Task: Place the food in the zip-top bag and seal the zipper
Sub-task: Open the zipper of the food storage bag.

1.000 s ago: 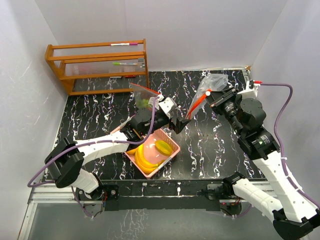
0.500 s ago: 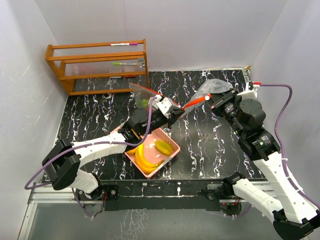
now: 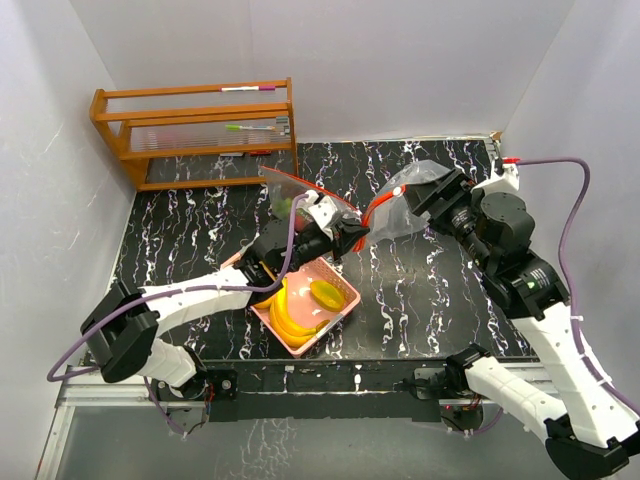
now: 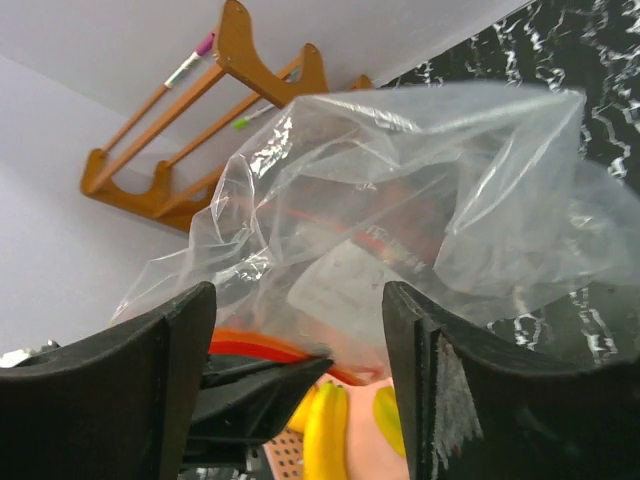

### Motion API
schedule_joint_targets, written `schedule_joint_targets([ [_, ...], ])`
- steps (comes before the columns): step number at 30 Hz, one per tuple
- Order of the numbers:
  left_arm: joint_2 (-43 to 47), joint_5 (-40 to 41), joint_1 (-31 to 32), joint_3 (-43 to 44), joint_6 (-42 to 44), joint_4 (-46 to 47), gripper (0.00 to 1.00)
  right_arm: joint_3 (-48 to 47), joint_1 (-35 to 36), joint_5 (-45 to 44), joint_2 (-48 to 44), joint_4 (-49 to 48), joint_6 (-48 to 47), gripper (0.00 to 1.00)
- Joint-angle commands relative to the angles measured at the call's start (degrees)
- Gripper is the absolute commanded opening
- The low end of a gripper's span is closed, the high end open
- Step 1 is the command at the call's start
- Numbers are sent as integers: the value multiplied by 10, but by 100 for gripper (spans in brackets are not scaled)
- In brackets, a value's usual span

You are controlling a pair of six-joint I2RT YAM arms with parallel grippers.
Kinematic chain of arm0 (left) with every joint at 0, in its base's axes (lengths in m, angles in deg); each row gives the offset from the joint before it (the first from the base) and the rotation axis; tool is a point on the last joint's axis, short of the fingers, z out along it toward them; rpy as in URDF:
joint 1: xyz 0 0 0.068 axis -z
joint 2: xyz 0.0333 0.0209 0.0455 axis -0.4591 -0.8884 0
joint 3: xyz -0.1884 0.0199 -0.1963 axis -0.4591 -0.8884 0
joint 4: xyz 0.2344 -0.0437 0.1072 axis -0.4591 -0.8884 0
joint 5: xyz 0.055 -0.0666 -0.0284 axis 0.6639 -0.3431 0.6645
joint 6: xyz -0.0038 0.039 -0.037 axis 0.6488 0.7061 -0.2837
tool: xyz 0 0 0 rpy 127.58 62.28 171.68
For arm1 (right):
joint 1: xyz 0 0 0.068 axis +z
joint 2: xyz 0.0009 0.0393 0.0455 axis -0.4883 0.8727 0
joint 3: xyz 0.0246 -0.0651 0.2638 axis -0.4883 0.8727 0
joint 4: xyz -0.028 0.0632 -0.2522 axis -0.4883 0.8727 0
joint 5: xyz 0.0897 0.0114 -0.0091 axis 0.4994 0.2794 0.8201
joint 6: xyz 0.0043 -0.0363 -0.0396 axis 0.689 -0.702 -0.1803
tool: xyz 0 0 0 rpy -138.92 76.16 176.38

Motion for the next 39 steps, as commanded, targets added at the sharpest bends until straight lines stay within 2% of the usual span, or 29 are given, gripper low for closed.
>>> schedule_joint_targets([
  [1, 49, 20, -3, -11, -25, 11, 0, -40, -2, -21, -26, 38, -89, 74],
  [5, 48, 11, -3, 0, -33, -7, 0, -48, -2, 88, 0, 28, -144, 74],
  [8, 44, -2, -3, 18, -40, -30, 0, -33, -2, 159, 30, 11, -150, 74],
  [14, 45, -7, -3, 29, -52, -53, 0, 15, -2, 160, -22, -69, -161, 74],
  [18, 36, -7, -3, 40, -57, -62, 0, -10, -2, 220, 19, -35, -196, 73],
  [21, 27, -16, -2, 61, -67, -83, 0, 6, -1, 253, 28, -70, -193, 70],
  [23, 18, -21, -2, 68, -75, -90, 0, 18, 0, 248, 27, -90, -192, 70],
  [29, 14, -31, -2, 96, -78, -114, 0, 9, 1, 211, 54, -72, -205, 70],
  [33, 17, -48, -2, 102, -83, -115, 0, 4, 2, 157, 56, -70, -208, 58],
  [38, 23, -42, -3, 95, -82, -119, 0, -2, 2, 128, 60, -52, -211, 28],
  [39, 25, -39, -2, 94, -79, -121, 0, 0, 2, 125, 59, -51, -210, 25],
])
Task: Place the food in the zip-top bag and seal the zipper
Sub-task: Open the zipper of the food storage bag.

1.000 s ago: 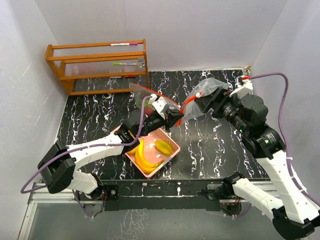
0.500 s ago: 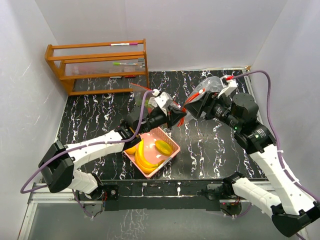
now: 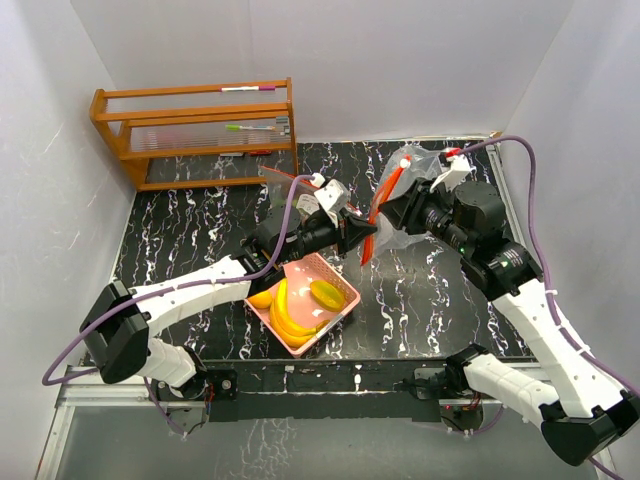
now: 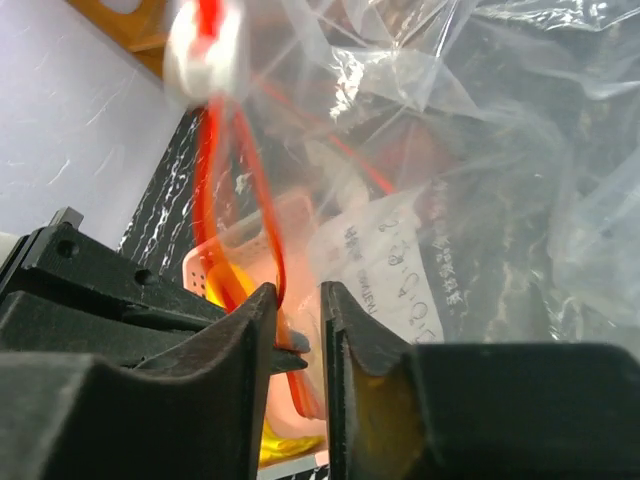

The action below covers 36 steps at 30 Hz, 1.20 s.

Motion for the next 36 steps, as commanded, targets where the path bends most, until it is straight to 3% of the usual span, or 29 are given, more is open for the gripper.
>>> schedule_joint_targets([
  [1, 18, -6, -2, 14, 1, 6, 0, -14, 1, -49, -7, -14, -10, 22],
  [3, 20, -6, -2, 11, -1, 14, 0, -9, 1, -59, -12, -11, -7, 9],
  [4, 19, -6, -2, 10, -3, 16, 0, -8, 1, -64, -14, -8, -6, 8],
  [13, 8, -14, -2, 10, -13, 28, 0, -1, 0, -50, -15, -18, -4, 8],
  [22, -17, -30, -1, 20, -26, 39, 0, -16, 1, -24, 30, -65, 19, 29],
  [31, -32, -42, -2, 30, -31, 39, 0, -43, 11, -45, 76, -62, 25, 36],
  [34, -27, -43, -2, 23, -33, 47, 0, -44, 20, -87, 77, -43, 25, 25],
  [36, -22, -39, -2, 17, -31, 47, 0, -40, 22, -115, 72, -27, 23, 10],
])
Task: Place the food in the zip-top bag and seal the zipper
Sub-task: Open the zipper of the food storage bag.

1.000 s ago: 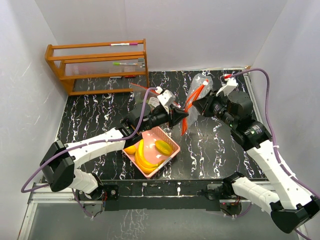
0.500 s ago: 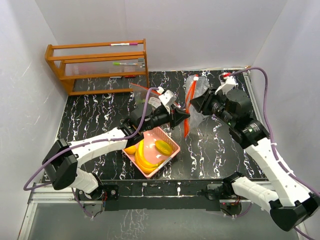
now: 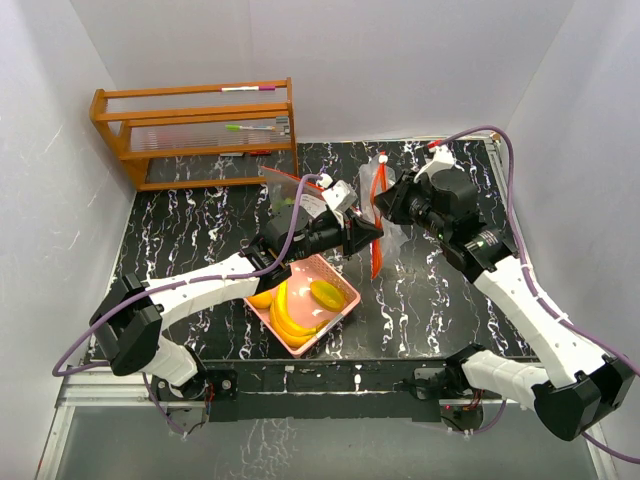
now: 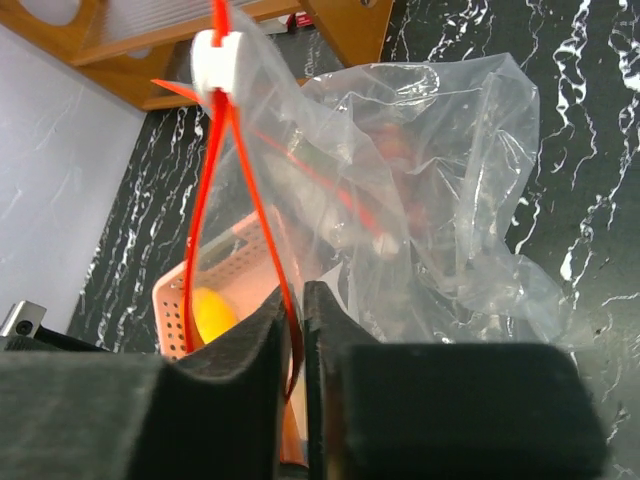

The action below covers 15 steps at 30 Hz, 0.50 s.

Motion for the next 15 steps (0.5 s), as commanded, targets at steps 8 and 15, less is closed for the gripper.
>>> schedule_joint_targets([
  [8, 47, 62, -2, -21, 13, 9, 23, -19, 8, -115, -51, 67, -36, 8],
  [15, 48, 25, -3, 0, 24, 18, 86, -17, 8, -79, -69, 63, -57, 8],
])
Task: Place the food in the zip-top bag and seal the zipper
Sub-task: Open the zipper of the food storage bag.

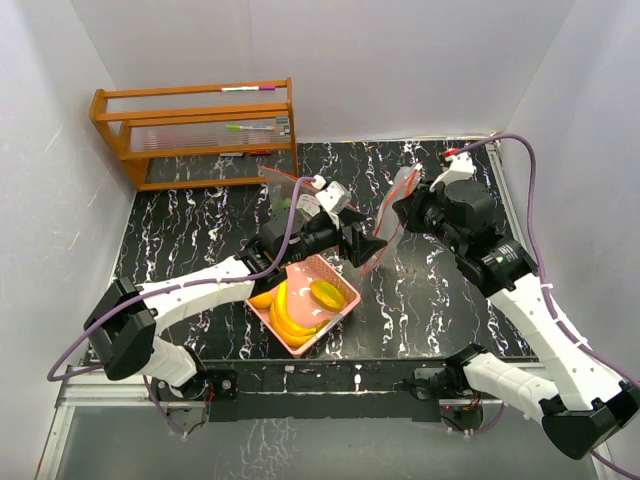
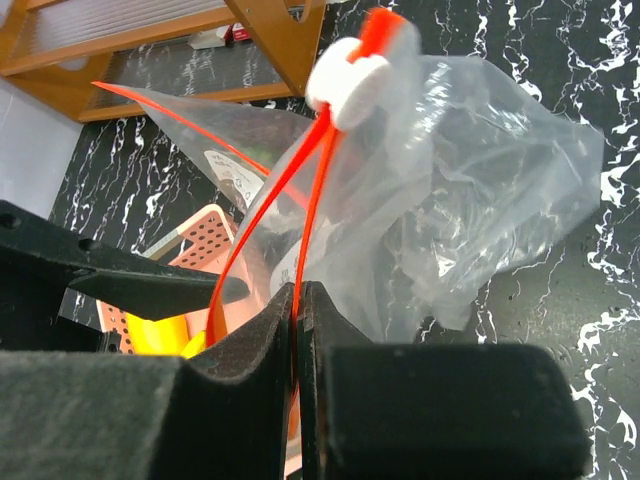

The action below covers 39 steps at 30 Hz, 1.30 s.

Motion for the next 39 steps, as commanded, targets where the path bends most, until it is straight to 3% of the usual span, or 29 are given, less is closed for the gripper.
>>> schedule_joint_targets([
  [1, 25, -22, -2, 24, 5, 27, 89, -18, 0, 14, -10, -13, -25, 8],
  [3, 15, -27, -2, 38, 5, 26, 96, -18, 0, 28, -9, -17, -29, 8],
  [8, -8, -16, -3, 69, 6, 19, 94, -16, 1, 53, -9, -17, -36, 8],
  [16, -50, -19, -3, 103, -22, 15, 80, -12, 1, 67, -16, -17, -33, 8],
  [30, -58, 15, -3, 78, -20, 20, 57, -20, 1, 67, -40, 8, -38, 8],
  [39, -46, 1, -2, 59, -28, 49, 61, -17, 1, 39, -51, 31, -45, 8],
])
